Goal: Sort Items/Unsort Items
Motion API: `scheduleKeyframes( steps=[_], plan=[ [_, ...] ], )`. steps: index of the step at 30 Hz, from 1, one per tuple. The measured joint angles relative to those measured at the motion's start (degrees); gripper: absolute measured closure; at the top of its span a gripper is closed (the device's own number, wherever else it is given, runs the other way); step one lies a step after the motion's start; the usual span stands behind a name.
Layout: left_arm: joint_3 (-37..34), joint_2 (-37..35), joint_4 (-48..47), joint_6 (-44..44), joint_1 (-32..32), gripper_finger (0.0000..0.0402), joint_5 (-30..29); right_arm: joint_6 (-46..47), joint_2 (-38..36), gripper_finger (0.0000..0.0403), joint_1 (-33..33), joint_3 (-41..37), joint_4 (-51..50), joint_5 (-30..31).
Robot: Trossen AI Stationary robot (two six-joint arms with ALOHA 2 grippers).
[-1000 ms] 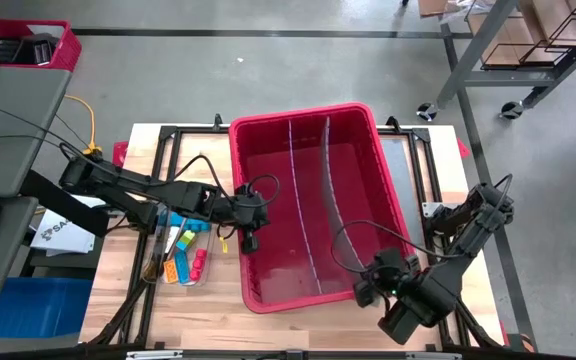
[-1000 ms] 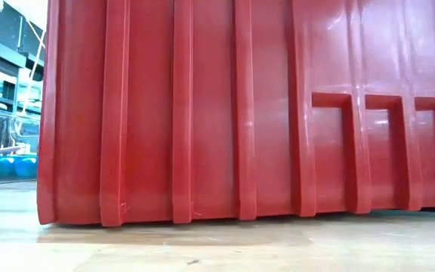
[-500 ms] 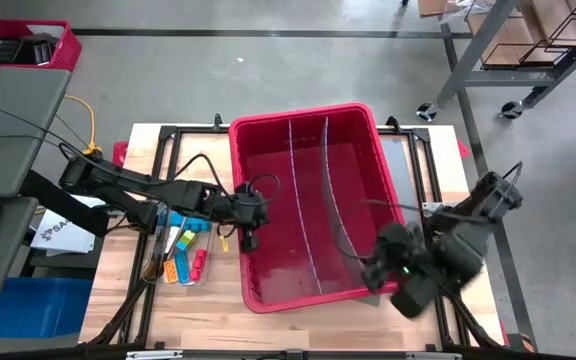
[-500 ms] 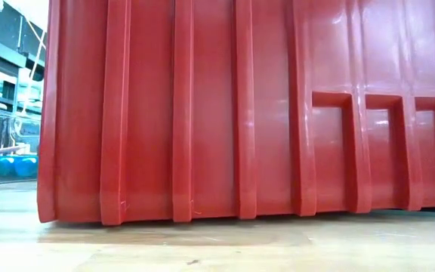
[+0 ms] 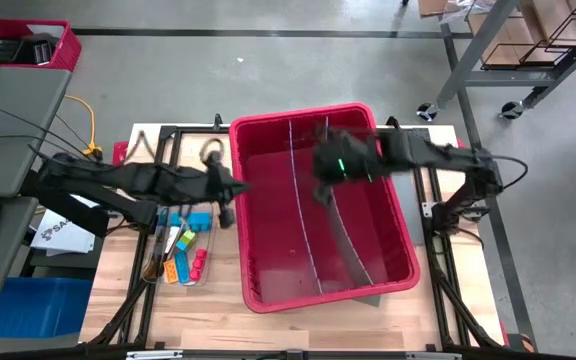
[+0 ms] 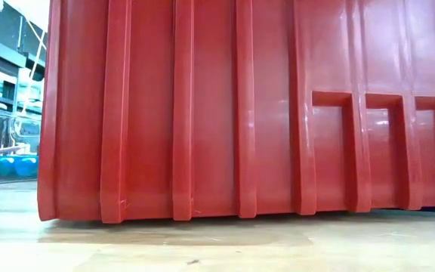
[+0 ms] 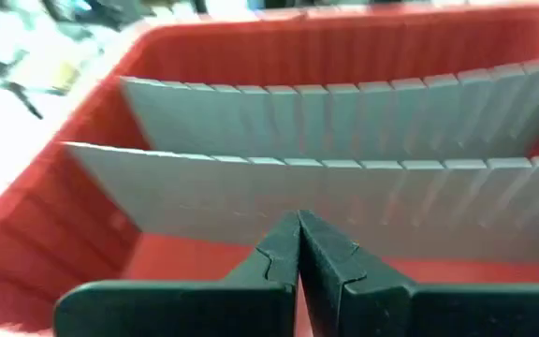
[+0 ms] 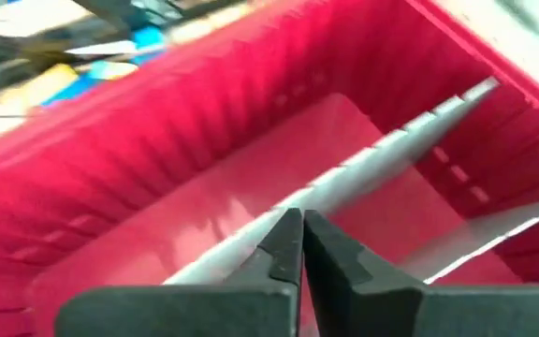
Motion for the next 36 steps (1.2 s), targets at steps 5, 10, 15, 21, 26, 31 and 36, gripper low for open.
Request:
scheduleKeyframes(
  steps=[5, 10, 15, 21, 26, 31, 36],
  plan=[
    [0.0, -4.9, -0.3, -0.8, 0.0, 0.0402, -3.1, -2.8, 4.9, 0.0402, -9.5, 0.0, 0.5, -9.8],
    [0.1, -5.3, -0.5, 0.7, 0.0, 0.0402, -3.3, -17.0, 10.3, 0.0402, -11.5, 0.0, 0.1, -15.3],
    [0.1, -3.9, -0.5, -0.3, 0.0, 0.0401, -4.7, -32.0, 13.4, 0.0403, -11.9, 0.7, -4.5, -14.7],
    [0.1, -1.3, -0.6, -2.7, 0.0, 0.0401, -9.8, -44.7, 16.0, 0.0403, -11.9, 0.7, -5.4, -14.2],
    [0.1, 1.5, -0.6, -3.2, 0.0, 0.0401, -11.6, -52.8, 17.9, 0.0403, -11.9, 0.8, -6.7, -12.7],
    [0.1, 4.3, -0.6, -5.9, 0.0, 0.0402, -11.6, -53.6, 19.3, 0.0403, -11.9, 0.8, -7.3, -12.9],
    [0.1, 6.3, -0.4, -7.3, 0.0, 0.0402, -11.5, -53.6, 20.5, 0.0403, -11.8, 0.8, -12.5, -13.2]
  ],
)
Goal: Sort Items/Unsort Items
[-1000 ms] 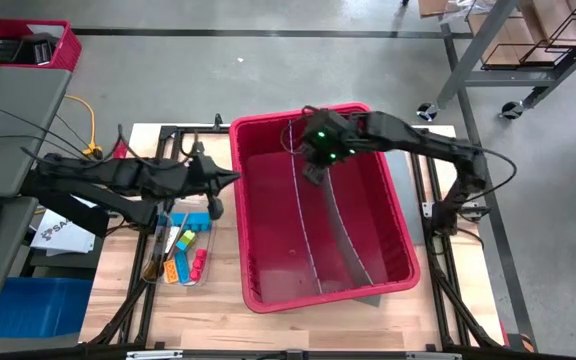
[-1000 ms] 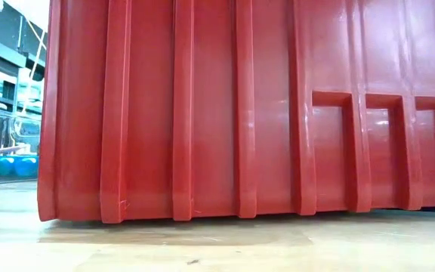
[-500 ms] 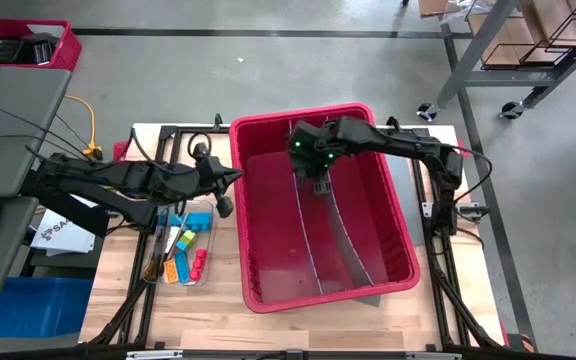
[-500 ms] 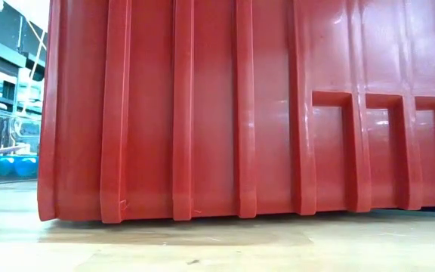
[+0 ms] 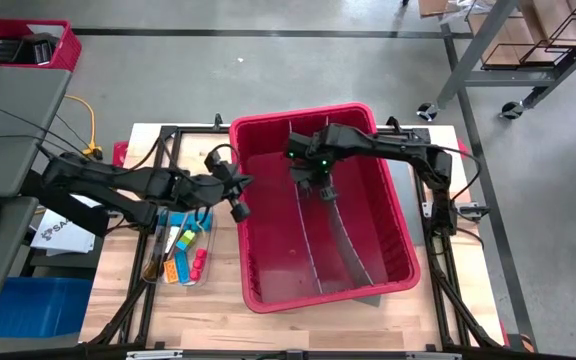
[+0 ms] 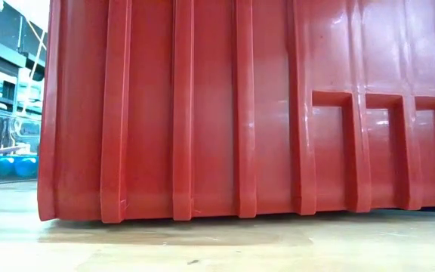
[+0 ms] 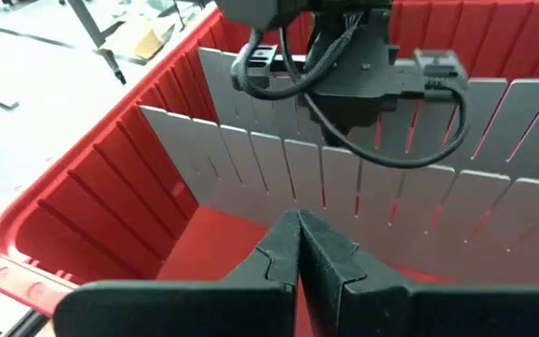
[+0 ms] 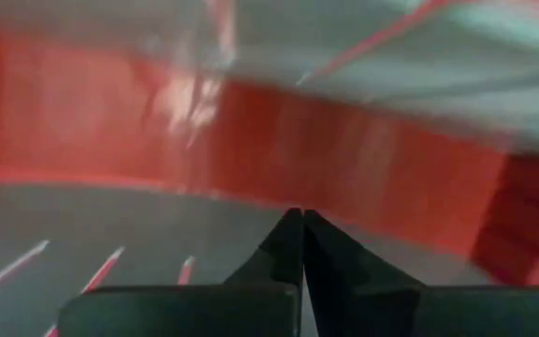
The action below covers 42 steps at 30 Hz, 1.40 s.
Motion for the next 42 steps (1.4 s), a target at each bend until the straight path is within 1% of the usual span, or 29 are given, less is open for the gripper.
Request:
scheduleKeyframes(
  steps=[3, 13, 15, 26, 27, 29, 32, 35, 39, 42],
  plan=[
    [0.0, 0.6, 0.4, 0.0, 0.0, 0.0401, 0.0, 0.0, 0.2, 0.0403, 0.0, -0.2, -4.1, 0.4],
    [0.0, 0.9, 0.7, 0.0, 0.3, 0.0402, 0.0, 1.8, 0.2, 0.0403, 0.0, -0.2, -14.1, 5.4],
    [0.0, 0.9, 0.7, 0.0, 0.3, 0.0401, 0.0, 3.3, 0.2, 0.0403, 0.0, -0.3, -15.7, 6.4],
    [0.0, 0.9, -0.6, 0.5, 0.3, 0.0401, 0.0, 11.6, -0.1, 0.0403, 0.3, 0.0, -15.6, 6.3],
    [0.0, 0.9, -0.8, 0.5, 0.3, 0.0402, 0.0, 11.6, -0.1, 0.0403, 0.4, 0.5, -15.2, 4.8],
    [0.0, 0.9, -1.0, 0.5, 0.3, 0.0401, 0.1, 11.8, -0.1, 0.0403, 0.7, 1.0, -13.9, -0.3],
    [0.0, 0.9, -1.4, 0.5, 0.3, 0.0402, 0.1, 11.9, -0.2, 0.0403, 1.7, 1.1, -11.2, -2.6],
    [0.0, 0.9, -1.5, 0.6, 0.3, 0.0401, 0.1, 11.3, -0.2, 0.0403, 3.5, 1.1, -8.3, -2.4],
    [0.0, 0.9, -2.4, 0.6, 0.4, 0.0401, 0.1, 10.3, -0.1, 0.0403, 5.2, 3.2, -6.9, -2.7],
    [0.0, 0.9, -2.7, 0.6, 0.4, 0.0401, 0.1, 10.3, -0.1, 0.0403, 5.9, 4.8, -6.1, -1.6]
  ],
)
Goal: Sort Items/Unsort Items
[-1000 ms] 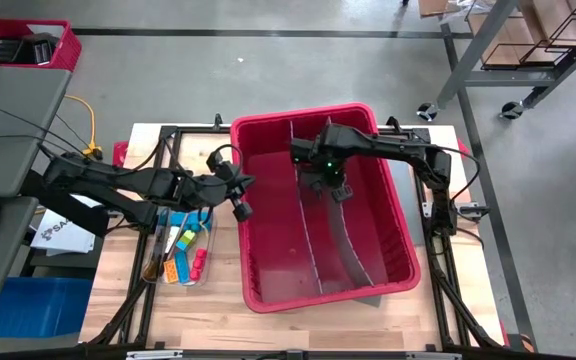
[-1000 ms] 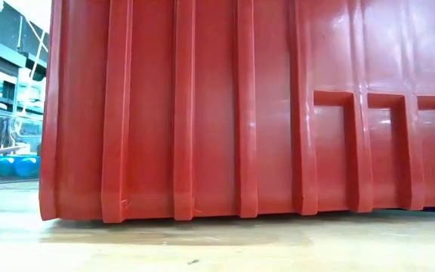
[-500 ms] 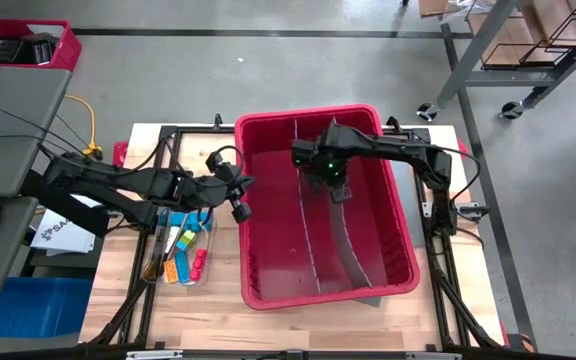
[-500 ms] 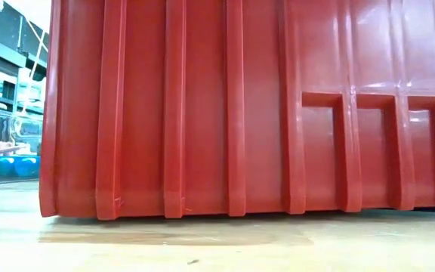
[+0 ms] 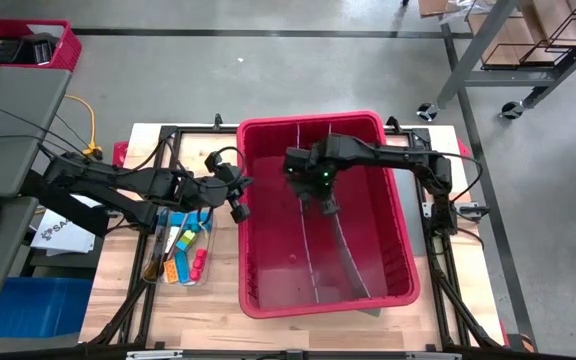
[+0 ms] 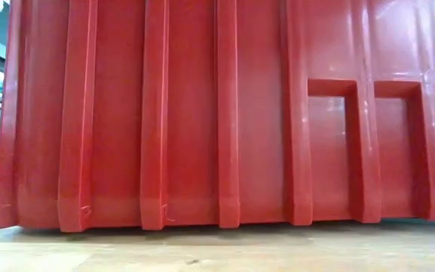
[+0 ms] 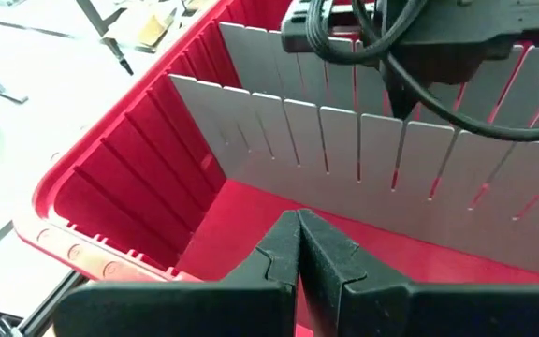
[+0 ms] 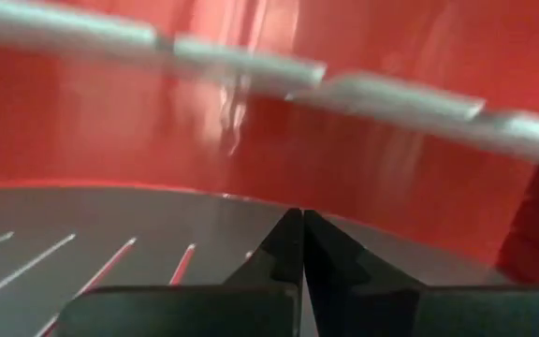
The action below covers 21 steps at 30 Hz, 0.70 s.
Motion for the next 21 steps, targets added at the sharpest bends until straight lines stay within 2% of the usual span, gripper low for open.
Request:
scheduleKeyframes(
  steps=[7, 16, 21],
  plan=[
    [0.0, 0.0, 0.0, 0.9, 0.0, 0.0401, 0.0, 1.0, -0.1, 0.0403, 0.2, 4.1, 3.4, -1.6],
    [0.0, 0.0, -0.1, 0.9, 0.0, 0.0402, 0.0, 1.8, 0.0, 0.0403, -0.5, -1.8, 3.6, 2.1],
    [0.0, 0.0, -0.1, 0.9, 0.0, 0.0402, 0.0, 1.7, 0.0, 0.0403, -0.6, -5.3, 4.3, 1.9]
  ],
)
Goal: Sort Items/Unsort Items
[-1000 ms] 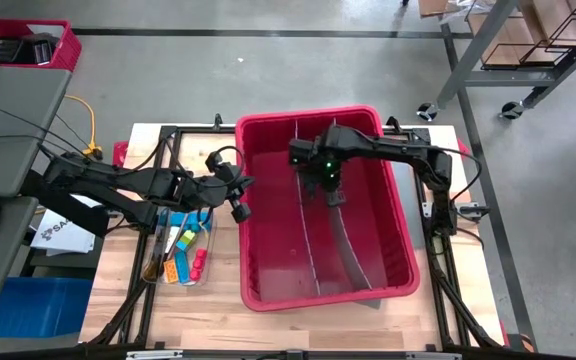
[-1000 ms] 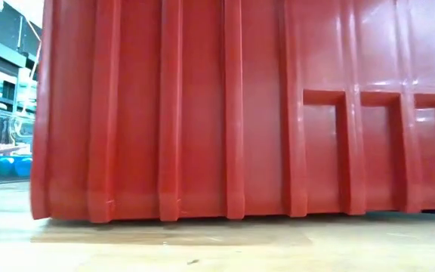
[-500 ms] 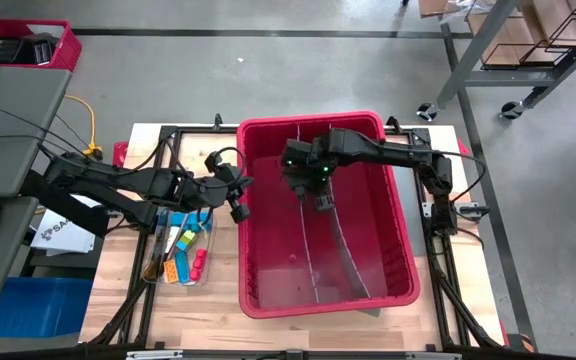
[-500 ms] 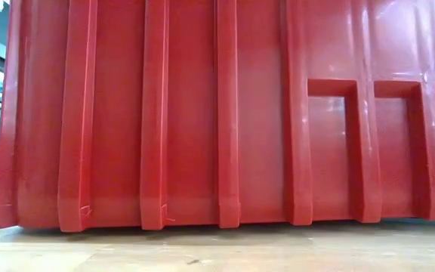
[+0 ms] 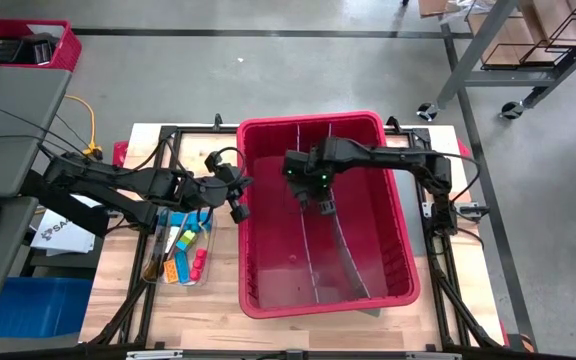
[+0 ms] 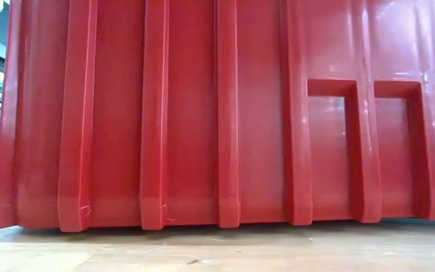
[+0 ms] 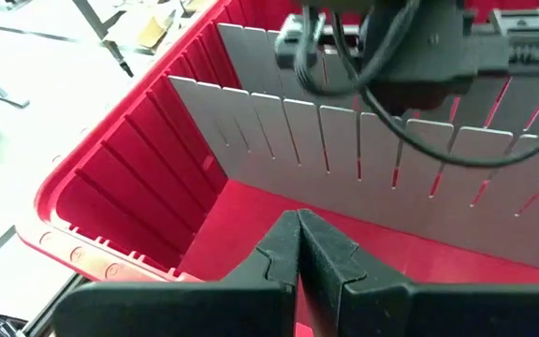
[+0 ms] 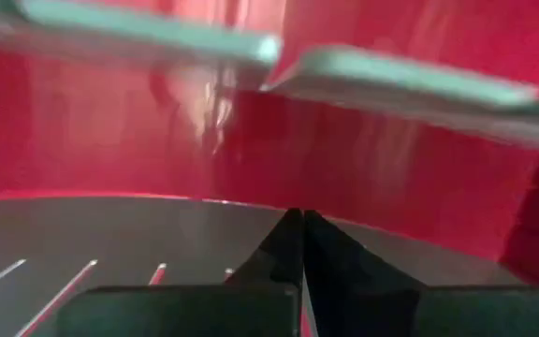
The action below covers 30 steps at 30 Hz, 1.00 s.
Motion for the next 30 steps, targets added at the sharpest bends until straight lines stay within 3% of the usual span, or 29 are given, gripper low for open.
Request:
scheduleKeyframes(
  steps=[7, 11, 17, 30],
  plan=[
    [0.0, 0.0, 0.0, 0.0, 0.0, 0.0402, 0.0, 5.5, 0.0, 0.0403, 0.7, -2.3, 8.3, -5.4],
    [0.0, 0.0, 0.0, 0.0, 0.0, 0.0401, 0.0, 6.2, 0.1, 0.0403, 1.7, -1.2, 7.7, -6.0],
    [0.0, 0.0, 0.0, 0.0, 0.5, 0.0402, 0.0, 5.6, 0.3, 0.0403, 2.2, -0.8, 7.7, -5.8],
    [0.0, 0.0, 0.0, -0.5, 0.7, 0.0401, 0.0, 6.9, -0.1, 0.0403, 1.4, -9.9, 6.5, -2.8]
  ],
)
